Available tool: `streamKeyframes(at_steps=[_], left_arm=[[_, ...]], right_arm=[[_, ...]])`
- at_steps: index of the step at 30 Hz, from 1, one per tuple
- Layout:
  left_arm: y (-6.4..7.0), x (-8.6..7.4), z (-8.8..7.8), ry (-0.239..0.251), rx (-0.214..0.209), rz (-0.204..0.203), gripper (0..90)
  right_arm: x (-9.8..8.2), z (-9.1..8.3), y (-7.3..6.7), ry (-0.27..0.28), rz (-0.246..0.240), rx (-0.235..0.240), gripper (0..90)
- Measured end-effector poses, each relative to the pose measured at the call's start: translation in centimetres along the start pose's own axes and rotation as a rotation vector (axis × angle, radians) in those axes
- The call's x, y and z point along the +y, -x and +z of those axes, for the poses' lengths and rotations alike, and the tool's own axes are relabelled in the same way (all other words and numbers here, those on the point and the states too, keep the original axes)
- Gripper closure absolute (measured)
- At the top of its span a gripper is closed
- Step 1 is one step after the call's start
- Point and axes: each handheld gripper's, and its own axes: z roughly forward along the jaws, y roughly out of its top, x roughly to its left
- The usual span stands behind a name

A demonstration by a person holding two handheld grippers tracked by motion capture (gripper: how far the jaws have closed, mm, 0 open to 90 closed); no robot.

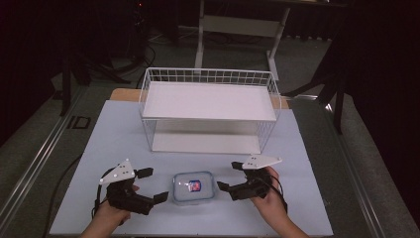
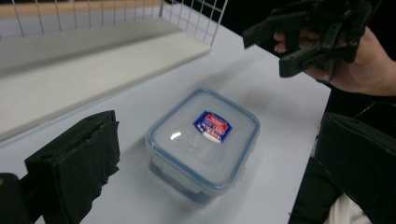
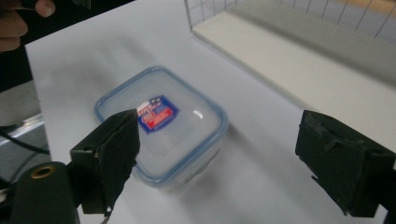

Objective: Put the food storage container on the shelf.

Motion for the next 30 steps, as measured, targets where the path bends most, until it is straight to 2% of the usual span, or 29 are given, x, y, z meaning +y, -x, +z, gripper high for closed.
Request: streamKeyframes(at_steps=[2,4,6,8,10,11,12,14,17,20,21,23,26,29,30], left_arm=[[0.1,-0.1,0.3,-0.036,0.03,0.004,1.0],[0.0,-0.4,0.8,-0.064,0.048,-0.026,1.0],[-0.3,-0.7,1.5,-0.093,0.056,-0.095,1.0],[-0.7,-1.0,2.4,-0.135,0.064,-0.19,1.0],[-1.1,-1.3,3.0,-0.149,0.064,-0.273,1.0],[-1.3,-1.5,3.3,-0.152,0.059,-0.293,1.0],[-1.5,-1.6,3.5,-0.158,0.065,-0.31,1.1],[-1.7,-1.8,4.0,-0.163,0.067,-0.325,1.1],[-2.2,-2.2,4.5,-0.165,0.069,-0.35,6.5],[-2.8,-2.6,5.2,-0.178,0.065,-0.404,7.4],[-2.9,-2.7,5.5,-0.184,0.076,-0.423,8.3],[-3.0,-3.0,6.0,-0.192,0.063,-0.454,15.3],[-3.0,-3.3,6.6,-0.212,0.041,-0.47,16.3],[-3.0,-3.5,6.9,-0.218,0.042,-0.493,23.0],[-3.1,-3.6,6.9,-0.215,0.03,-0.507,24.7]], right_arm=[[0.2,0.0,-0.3,0.003,-0.014,0.006,13.4],[0.3,0.0,-0.5,-0.011,-0.006,-0.009,14.0],[0.3,0.4,-0.3,-0.033,0.051,0.027,12.6],[0.0,0.9,0.0,-0.051,0.131,0.077,10.3],[-0.2,1.6,0.3,-0.057,0.202,0.083,10.3],[-0.3,1.9,0.3,-0.074,0.213,0.076,10.3],[-0.4,2.2,0.3,-0.088,0.213,0.06,10.4],[-0.8,2.8,0.5,-0.108,0.244,0.058,10.5],[-1.3,3.8,1.1,-0.127,0.32,0.093,13.5],[-1.7,4.7,1.5,-0.14,0.375,0.108,15.0],[-1.8,4.9,1.6,-0.143,0.397,0.116,16.5],[-2.0,5.3,1.7,-0.153,0.439,0.137,17.1],[-2.2,5.8,1.6,-0.174,0.461,0.155,21.3],[-2.2,6.2,1.6,-0.193,0.477,0.168,23.0],[-2.3,6.3,1.6,-0.197,0.487,0.173,23.8]])
